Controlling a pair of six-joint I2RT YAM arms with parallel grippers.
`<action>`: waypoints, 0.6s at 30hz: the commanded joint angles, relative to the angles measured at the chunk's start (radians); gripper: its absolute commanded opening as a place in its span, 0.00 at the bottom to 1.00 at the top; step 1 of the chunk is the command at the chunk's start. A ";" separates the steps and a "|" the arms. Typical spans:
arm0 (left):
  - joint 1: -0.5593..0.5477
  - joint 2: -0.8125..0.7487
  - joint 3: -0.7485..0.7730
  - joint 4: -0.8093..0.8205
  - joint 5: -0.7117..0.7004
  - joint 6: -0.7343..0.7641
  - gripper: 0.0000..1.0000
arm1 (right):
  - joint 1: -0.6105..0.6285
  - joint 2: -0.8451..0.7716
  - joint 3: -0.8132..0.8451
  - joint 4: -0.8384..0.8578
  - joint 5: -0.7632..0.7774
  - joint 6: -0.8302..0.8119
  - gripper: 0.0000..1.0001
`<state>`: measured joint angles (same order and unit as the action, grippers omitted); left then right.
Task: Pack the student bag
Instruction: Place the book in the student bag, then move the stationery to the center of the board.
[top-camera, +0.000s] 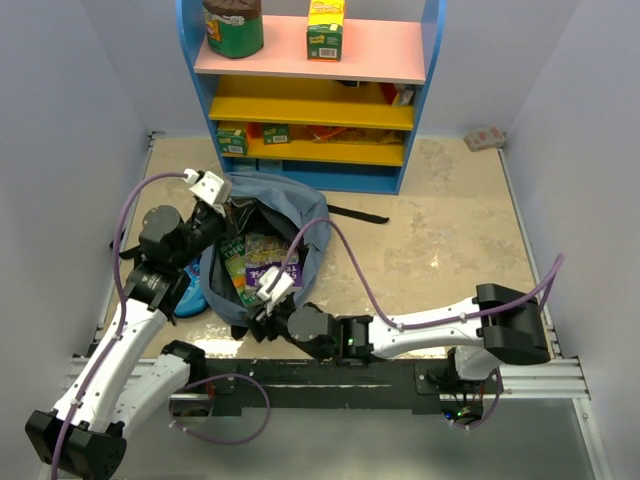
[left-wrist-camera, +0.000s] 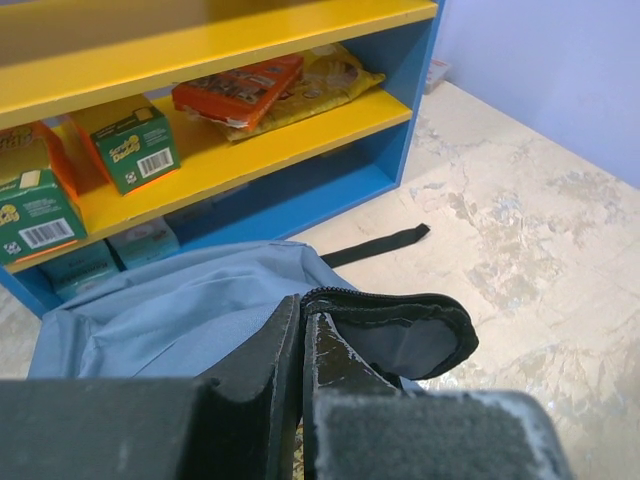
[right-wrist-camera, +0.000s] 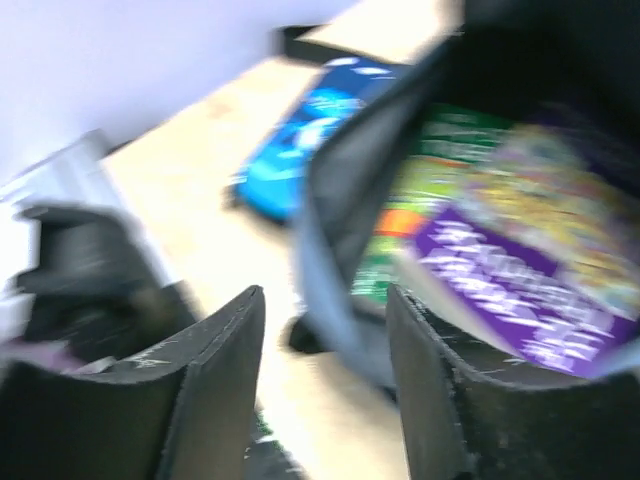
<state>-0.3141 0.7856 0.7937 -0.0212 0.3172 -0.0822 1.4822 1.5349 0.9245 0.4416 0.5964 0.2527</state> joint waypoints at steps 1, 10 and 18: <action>0.004 0.001 0.068 0.138 0.123 0.055 0.02 | 0.038 0.103 0.092 0.081 -0.157 -0.029 0.59; 0.003 0.029 0.163 0.023 0.166 0.124 0.02 | -0.006 0.425 0.345 0.206 -0.351 -0.052 0.67; 0.003 0.032 0.197 -0.065 0.178 0.168 0.02 | -0.137 0.677 0.554 0.134 -0.363 0.059 0.73</action>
<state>-0.3138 0.8448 0.9119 -0.1635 0.4274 0.0536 1.4071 2.1399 1.3506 0.5907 0.2325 0.2466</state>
